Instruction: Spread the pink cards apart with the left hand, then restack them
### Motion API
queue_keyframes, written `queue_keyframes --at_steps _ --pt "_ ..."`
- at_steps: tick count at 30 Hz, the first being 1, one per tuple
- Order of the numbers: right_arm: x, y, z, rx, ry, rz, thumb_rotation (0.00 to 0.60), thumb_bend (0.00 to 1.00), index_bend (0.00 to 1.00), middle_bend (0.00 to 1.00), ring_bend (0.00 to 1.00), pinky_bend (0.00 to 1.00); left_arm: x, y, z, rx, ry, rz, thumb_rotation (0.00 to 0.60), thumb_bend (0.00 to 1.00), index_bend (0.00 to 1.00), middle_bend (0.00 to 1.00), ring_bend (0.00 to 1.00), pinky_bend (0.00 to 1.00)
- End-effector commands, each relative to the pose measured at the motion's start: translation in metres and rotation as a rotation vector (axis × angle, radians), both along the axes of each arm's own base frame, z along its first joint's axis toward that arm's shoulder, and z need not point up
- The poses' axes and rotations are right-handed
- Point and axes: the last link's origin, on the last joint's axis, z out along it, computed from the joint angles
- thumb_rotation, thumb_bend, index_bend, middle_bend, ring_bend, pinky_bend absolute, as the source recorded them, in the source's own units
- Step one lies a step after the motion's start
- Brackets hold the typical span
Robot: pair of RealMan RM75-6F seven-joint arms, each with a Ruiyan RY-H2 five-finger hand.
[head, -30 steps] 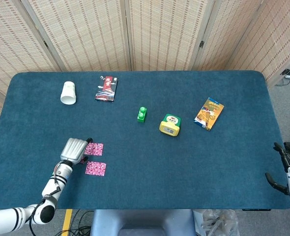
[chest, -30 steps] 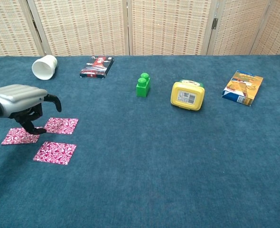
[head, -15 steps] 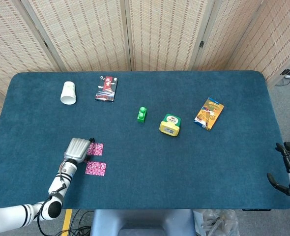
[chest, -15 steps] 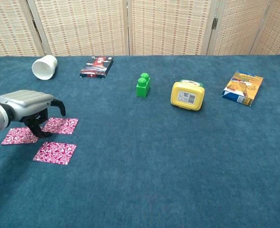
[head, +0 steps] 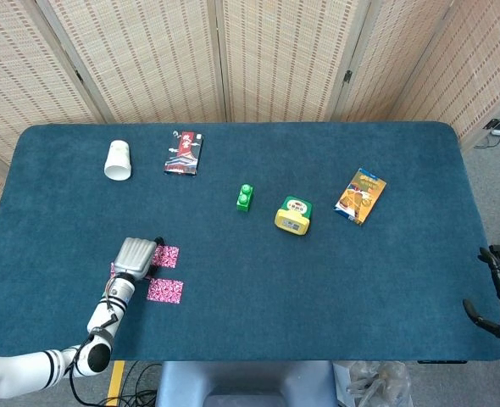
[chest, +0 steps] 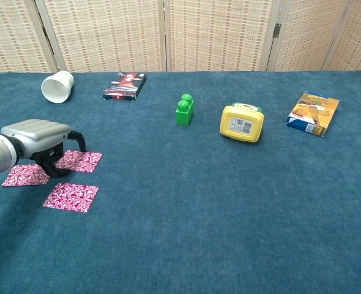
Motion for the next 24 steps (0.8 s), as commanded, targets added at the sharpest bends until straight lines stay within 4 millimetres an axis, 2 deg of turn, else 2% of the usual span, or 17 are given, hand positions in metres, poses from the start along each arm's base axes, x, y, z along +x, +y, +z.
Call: queue_keyframes --at_steps 1,24 --pt "-0.0001 0.0000 0.0000 0.000 0.000 0.000 0.600 0.33 0.05 0.23 0.11 0.12 0.0008 0.0003 -0.0004 -0.007 -0.001 0.004 0.600 0.32 0.31 0.94 0.89 1.00" --pt "-0.0022 0.0011 0.0009 -0.004 -0.002 -0.006 0.600 0.33 0.05 0.24 0.11 0.12 0.0045 0.0039 0.0020 -0.006 0.002 0.011 0.600 0.32 0.24 0.94 0.89 1.00"
